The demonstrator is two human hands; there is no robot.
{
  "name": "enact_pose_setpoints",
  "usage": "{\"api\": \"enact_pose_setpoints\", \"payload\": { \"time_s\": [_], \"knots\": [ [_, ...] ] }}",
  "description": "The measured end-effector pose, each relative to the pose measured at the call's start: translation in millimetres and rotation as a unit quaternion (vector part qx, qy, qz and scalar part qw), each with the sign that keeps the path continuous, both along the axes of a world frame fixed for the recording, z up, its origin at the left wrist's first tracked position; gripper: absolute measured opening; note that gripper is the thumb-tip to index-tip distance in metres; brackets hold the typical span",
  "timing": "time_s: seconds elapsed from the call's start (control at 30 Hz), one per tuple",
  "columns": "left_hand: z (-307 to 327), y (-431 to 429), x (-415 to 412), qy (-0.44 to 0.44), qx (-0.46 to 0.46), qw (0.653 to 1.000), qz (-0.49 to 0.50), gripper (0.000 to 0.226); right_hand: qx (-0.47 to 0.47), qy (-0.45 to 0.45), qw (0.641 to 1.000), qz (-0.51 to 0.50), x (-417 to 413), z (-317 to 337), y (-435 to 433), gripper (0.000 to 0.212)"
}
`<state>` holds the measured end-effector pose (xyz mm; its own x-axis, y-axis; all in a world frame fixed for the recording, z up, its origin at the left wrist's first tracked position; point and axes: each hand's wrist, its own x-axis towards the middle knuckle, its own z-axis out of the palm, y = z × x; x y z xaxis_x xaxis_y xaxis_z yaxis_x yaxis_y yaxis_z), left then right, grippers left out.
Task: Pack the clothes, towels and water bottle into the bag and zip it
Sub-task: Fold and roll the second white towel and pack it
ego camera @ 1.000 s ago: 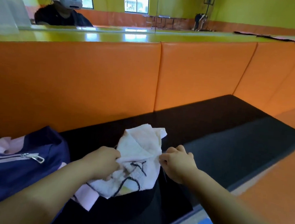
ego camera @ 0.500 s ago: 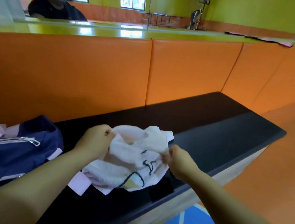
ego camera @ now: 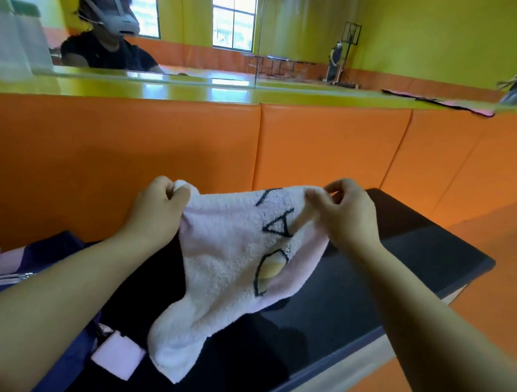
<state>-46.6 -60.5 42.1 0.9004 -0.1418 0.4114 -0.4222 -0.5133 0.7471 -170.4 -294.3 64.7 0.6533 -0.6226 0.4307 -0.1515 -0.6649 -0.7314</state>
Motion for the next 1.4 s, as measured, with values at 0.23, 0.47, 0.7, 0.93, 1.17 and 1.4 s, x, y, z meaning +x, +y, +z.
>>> {"api": "enact_pose_setpoints", "payload": {
  "time_s": [0.23, 0.47, 0.7, 0.93, 1.17, 1.4],
  "knots": [
    [-22, 17, 21, 0.113, 0.045, 0.992, 0.043, 0.037, 0.103, 0.137, 0.980, 0.103, 14, -57, 2, 0.052],
    [-82, 25, -7, 0.345, 0.273, 0.898, -0.006, 0.019, 0.029, 0.385, 0.912, 0.134, -12, -132, 12, 0.045],
    [-105, 38, -15, 0.433, 0.135, 0.891, 0.017, 0.032, 0.019, 0.391, 0.911, 0.130, -20, -148, 25, 0.027],
    [-100, 54, -17, 0.474, -0.019, 0.881, 0.007, 0.056, 0.110, 0.325, 0.932, 0.117, -20, -136, 25, 0.035],
    [-85, 48, -16, 0.271, 0.007, 0.962, -0.038, 0.027, 0.088, 0.199, 0.973, 0.077, -27, -91, 2, 0.030],
    [-16, 47, -13, 0.118, -0.010, 0.993, -0.027, 0.016, 0.125, 0.057, 0.990, 0.035, -21, -25, -13, 0.031]
  ]
}}
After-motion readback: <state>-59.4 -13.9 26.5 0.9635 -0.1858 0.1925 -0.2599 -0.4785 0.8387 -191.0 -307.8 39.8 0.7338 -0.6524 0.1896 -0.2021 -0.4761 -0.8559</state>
